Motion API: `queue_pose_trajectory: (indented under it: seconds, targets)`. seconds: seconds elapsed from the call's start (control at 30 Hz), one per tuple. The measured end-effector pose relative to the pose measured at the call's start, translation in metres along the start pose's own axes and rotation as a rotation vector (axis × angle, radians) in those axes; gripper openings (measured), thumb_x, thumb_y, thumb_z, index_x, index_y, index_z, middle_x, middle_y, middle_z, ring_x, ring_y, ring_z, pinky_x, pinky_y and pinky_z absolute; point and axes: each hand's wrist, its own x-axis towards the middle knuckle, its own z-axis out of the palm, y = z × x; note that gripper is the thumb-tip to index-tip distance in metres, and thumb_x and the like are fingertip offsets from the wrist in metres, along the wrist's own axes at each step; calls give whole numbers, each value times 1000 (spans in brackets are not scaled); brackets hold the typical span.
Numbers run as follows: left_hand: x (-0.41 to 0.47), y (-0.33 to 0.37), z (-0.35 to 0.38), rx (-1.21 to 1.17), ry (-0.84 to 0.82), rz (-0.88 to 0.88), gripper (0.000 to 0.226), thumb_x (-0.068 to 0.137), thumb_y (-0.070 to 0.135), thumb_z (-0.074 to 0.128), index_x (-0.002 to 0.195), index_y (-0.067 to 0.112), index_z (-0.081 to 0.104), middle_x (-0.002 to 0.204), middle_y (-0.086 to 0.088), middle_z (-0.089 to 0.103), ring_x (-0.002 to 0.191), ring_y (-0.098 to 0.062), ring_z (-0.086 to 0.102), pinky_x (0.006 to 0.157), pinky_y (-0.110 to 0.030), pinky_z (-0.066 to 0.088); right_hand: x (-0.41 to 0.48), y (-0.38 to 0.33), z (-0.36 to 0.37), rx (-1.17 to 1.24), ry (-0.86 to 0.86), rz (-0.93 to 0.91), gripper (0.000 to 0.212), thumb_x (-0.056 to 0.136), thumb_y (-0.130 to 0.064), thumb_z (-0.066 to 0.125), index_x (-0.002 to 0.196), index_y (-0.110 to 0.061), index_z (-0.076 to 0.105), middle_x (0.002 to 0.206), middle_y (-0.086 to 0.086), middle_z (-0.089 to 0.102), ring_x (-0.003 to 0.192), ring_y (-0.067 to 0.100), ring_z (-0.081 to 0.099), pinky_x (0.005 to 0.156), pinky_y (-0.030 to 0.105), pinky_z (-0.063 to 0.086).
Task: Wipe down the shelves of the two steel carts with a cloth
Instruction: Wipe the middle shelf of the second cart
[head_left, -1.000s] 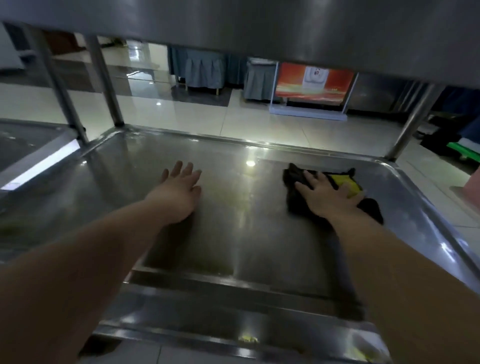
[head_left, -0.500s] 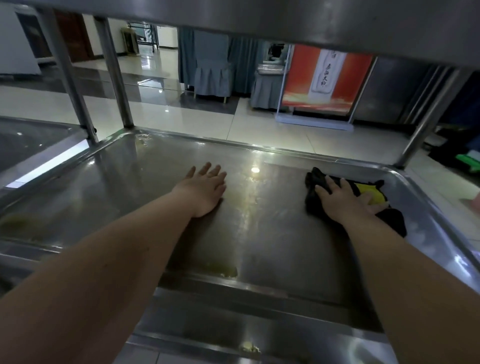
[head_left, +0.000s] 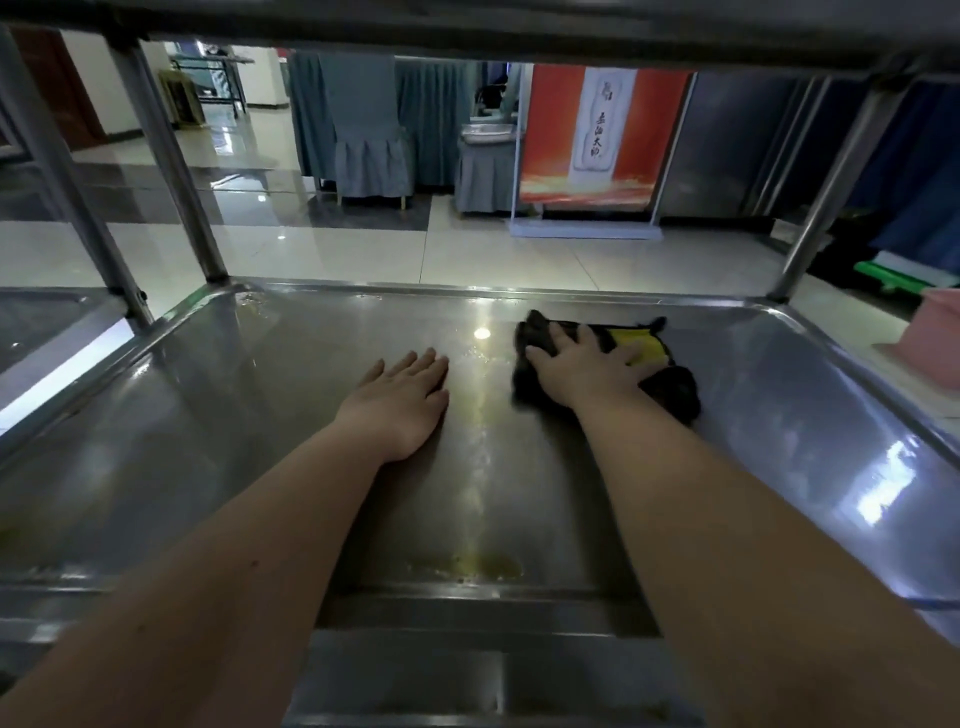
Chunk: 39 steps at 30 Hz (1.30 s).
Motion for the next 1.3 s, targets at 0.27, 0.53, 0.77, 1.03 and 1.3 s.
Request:
queue_pose_trajectory:
  seconds: [0.27, 0.53, 0.77, 1.03, 1.3]
  targets:
    - [2, -4, 1, -36, 27, -5, 56, 102, 32, 21, 154, 22, 4, 161, 6, -2, 147, -7, -1, 119, -33, -1, -13, -11, 15, -63, 8, -236, 60, 90, -73, 18, 147, -57, 11, 162, -16, 2, 146, 43, -3, 106, 73, -10]
    - [4, -4, 7, -21, 57, 0, 56, 101, 32, 19, 154, 22, 7, 162, 5, -1, 148, -10, 0, 119, -36, -2, -13, 141, -23, -30, -8, 245, 62, 92, -71, 12, 151, -50, 6, 163, -7, -4, 147, 40, -7, 109, 71, -5]
    - [1, -3, 3, -27, 53, -2, 55, 102, 30, 21, 154, 21, 8, 162, 4, 2, 148, -10, 1, 119, -36, -1, -62, -16, 24, -100, 35, -101, 69, 85, -78, 11, 148, -53, 2, 163, -13, -4, 143, 51, -5, 92, 78, -17]
    - [-1, -1, 0, -71, 92, 3, 55, 100, 24, 24, 154, 22, 15, 162, 4, 8, 148, -10, 5, 120, -36, 1, -79, 9, 21, -105, 40, -203, 68, 82, -82, 12, 145, -59, 3, 161, -19, 0, 145, 44, -3, 101, 74, -14]
    - [-2, 0, 3, -5, 110, 3, 54, 99, 22, 23, 152, 18, 18, 162, 2, 9, 148, -14, 8, 119, -39, 4, -98, 62, 0, -32, 29, 149, 67, 88, -78, 12, 148, -53, -4, 162, -14, -8, 145, 46, -7, 104, 75, -11]
